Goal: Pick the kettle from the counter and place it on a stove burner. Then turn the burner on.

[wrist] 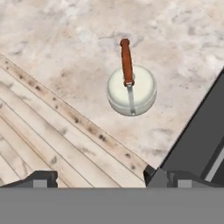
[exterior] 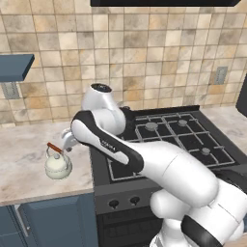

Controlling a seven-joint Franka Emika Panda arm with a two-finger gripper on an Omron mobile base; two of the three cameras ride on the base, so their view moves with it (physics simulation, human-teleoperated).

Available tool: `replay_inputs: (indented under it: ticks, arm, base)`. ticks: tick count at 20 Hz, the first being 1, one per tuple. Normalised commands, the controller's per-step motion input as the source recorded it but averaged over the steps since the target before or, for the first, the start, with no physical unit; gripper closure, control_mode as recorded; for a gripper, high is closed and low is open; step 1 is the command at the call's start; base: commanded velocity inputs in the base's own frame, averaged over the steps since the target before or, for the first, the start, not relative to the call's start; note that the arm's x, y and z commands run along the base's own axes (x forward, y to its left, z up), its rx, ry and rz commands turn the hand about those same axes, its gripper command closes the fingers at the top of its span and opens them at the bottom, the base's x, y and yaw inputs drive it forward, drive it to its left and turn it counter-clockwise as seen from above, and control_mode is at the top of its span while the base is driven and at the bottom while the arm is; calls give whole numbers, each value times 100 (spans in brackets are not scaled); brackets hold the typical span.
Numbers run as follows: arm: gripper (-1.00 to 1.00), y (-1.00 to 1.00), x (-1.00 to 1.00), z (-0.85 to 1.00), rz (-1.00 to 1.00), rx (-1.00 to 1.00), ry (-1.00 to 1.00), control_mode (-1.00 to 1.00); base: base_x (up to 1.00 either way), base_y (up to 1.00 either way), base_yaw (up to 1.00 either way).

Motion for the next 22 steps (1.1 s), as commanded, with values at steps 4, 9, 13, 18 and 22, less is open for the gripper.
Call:
replay_inputs:
  ticks: [4,9,13,18,22]
  arm:
    - [-100,0,1,-24,9,-11,7,-100]
    - [-100,3,8,-20,8,-1,1,-100]
    - [-100,9,21,-19,8,0,0,-100]
    - [-100,27,38,-14,5,0,3,-100]
    - [-100,37,40,-8,2,0,3,-100]
  base:
    - [0,0,0]
    - [0,0,0]
    - [0,0,0]
    - [0,0,0]
    - [0,0,0]
